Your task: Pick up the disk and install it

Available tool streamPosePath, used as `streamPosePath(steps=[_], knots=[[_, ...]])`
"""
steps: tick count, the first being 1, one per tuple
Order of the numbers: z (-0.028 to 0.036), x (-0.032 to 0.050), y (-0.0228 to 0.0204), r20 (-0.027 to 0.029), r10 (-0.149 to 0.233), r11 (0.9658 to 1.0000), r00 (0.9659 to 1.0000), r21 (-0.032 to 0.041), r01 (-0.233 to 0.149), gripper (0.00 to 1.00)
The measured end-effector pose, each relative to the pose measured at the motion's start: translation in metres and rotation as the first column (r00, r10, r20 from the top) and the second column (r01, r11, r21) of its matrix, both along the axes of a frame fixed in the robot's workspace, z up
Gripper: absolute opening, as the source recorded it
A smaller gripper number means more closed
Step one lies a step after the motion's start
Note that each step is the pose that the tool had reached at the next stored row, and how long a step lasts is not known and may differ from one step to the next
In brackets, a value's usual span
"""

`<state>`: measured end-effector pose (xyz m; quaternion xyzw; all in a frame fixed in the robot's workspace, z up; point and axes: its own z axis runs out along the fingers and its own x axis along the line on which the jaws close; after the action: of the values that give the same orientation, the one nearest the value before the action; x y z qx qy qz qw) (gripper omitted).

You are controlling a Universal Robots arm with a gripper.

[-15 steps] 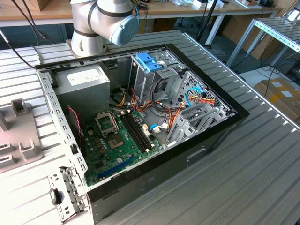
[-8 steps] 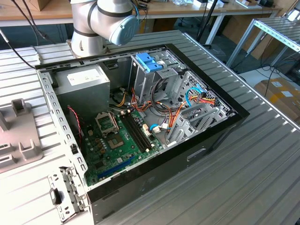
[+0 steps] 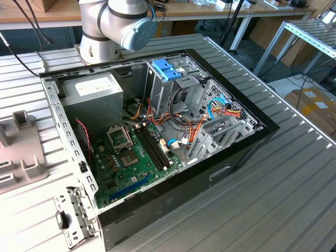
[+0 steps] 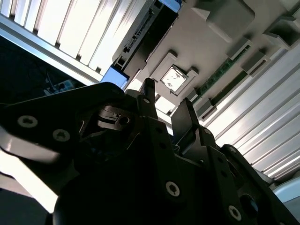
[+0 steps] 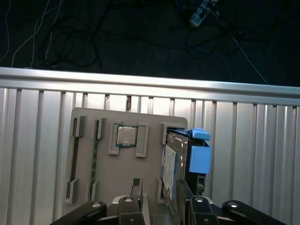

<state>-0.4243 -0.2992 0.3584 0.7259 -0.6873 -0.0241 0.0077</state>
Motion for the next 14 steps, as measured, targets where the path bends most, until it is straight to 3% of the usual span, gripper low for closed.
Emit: streamPosePath(steps=[5,9,14], knots=[[-0.0011,-0.0078,0.0051,0.0002,0.0,1.0,1.0,0.0001,0.0,0.42],[-0.0017,-0.0081,0.0139,0.0003,0.0,1.0,1.0,0.0001,0.0,0.42],[-0.0017,-0.0081,0.0142,0.0001,0.0,1.0,1.0,0.0,0.0,0.42]])
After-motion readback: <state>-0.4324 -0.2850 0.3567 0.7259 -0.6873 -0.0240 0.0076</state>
